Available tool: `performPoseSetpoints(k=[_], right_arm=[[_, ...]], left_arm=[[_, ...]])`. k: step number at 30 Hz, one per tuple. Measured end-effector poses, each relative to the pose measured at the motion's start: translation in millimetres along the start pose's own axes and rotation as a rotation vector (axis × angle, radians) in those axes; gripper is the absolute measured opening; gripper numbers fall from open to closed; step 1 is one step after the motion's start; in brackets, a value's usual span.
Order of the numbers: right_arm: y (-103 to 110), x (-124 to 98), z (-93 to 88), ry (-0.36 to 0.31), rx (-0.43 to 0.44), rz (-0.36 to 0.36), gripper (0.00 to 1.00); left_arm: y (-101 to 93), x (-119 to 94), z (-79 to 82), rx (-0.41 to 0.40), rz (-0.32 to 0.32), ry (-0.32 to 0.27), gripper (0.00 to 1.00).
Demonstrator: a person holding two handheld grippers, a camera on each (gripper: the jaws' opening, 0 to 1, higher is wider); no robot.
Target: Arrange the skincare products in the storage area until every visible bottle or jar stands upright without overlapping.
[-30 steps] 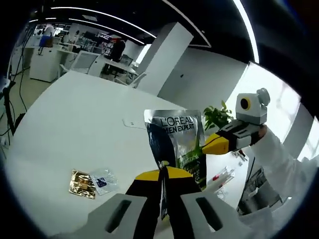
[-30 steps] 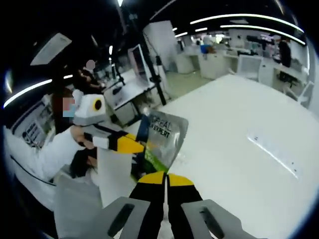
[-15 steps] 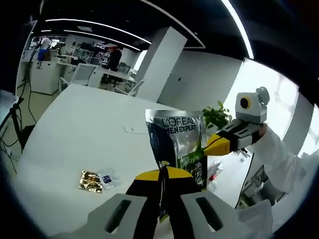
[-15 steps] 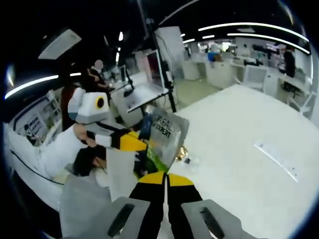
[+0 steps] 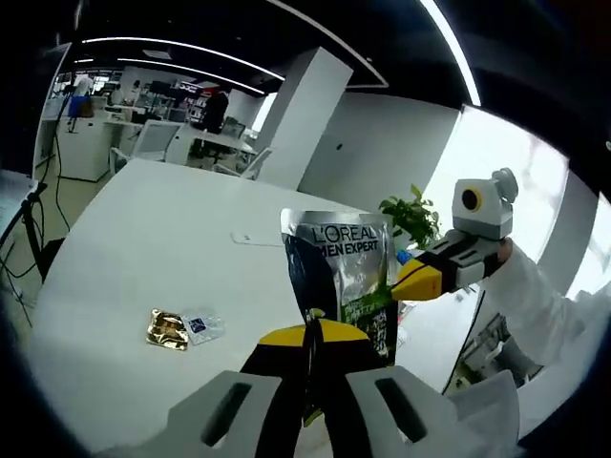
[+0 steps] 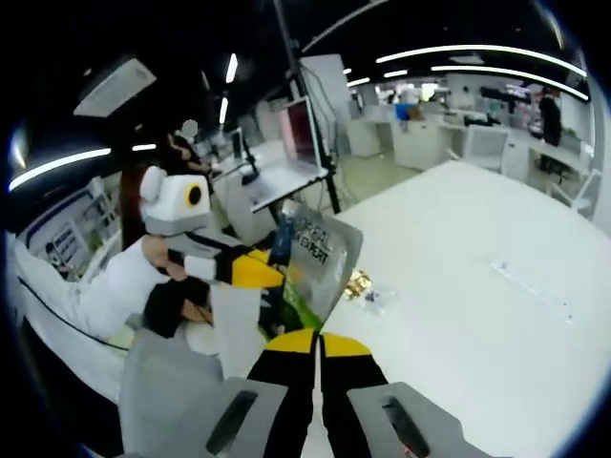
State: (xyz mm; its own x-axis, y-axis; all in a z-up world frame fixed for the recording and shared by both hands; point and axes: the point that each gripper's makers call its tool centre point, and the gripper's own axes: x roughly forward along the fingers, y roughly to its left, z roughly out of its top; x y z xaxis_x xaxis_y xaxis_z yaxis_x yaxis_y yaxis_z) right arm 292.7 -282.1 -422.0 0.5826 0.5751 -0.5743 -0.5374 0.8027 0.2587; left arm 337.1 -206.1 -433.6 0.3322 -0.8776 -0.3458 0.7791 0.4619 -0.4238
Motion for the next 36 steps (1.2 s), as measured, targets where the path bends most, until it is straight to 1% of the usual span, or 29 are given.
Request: performPoseSetpoints(k=[2, 6, 12, 15, 18, 23, 26, 28, 34, 36], right_arm=[[3, 1, -4.7, 0.004, 0.005, 0.002, 0.00], [12, 5, -15.9, 0.016, 0.011, 0.007, 0.00], [17, 11, -30.9, 0.022, 0.041, 0.009, 0.00], [23, 15, -39.5, 0.032, 0.046, 0.008, 0.00], [22, 20, -47.5, 0.047, 0.044, -0.002, 0.00], [24, 24, -60.7, 0.063, 0.056, -0.012, 0.00], [19, 27, -64.5, 0.068, 0.057, -0.023, 0.00], [19, 28, -68.7, 0.073, 0.058, -0.029, 0.00], [21, 35, -81.7, 0.087, 0.058, -0.045, 0.00], [22, 37, -86.6, 0.093, 0.060, -0.052, 0.00]], left_arm=[[-4.5, -4, -5.2, 0.001, -0.001, 0.010, 0.00], [-0.9, -2, -12.8, -0.013, 0.001, 0.024, 0.00], [2.6, -4, -28.0, -0.030, 0.004, 0.046, 0.00], [-2.4, -4, -37.7, -0.035, 0.009, 0.057, 0.00], [-6.1, -5, -46.0, -0.042, 0.011, 0.071, 0.00], [-5.1, -5, -59.4, -0.054, 0.011, 0.095, 0.00], [-4.1, -4, -66.4, -0.064, 0.010, 0.108, 0.00], [-3.8, -3, -70.6, -0.066, 0.011, 0.115, 0.00], [2.4, -2, -82.8, -0.073, 0.017, 0.144, 0.00], [7.4, -2, -85.4, -0.077, 0.016, 0.153, 0.00]])
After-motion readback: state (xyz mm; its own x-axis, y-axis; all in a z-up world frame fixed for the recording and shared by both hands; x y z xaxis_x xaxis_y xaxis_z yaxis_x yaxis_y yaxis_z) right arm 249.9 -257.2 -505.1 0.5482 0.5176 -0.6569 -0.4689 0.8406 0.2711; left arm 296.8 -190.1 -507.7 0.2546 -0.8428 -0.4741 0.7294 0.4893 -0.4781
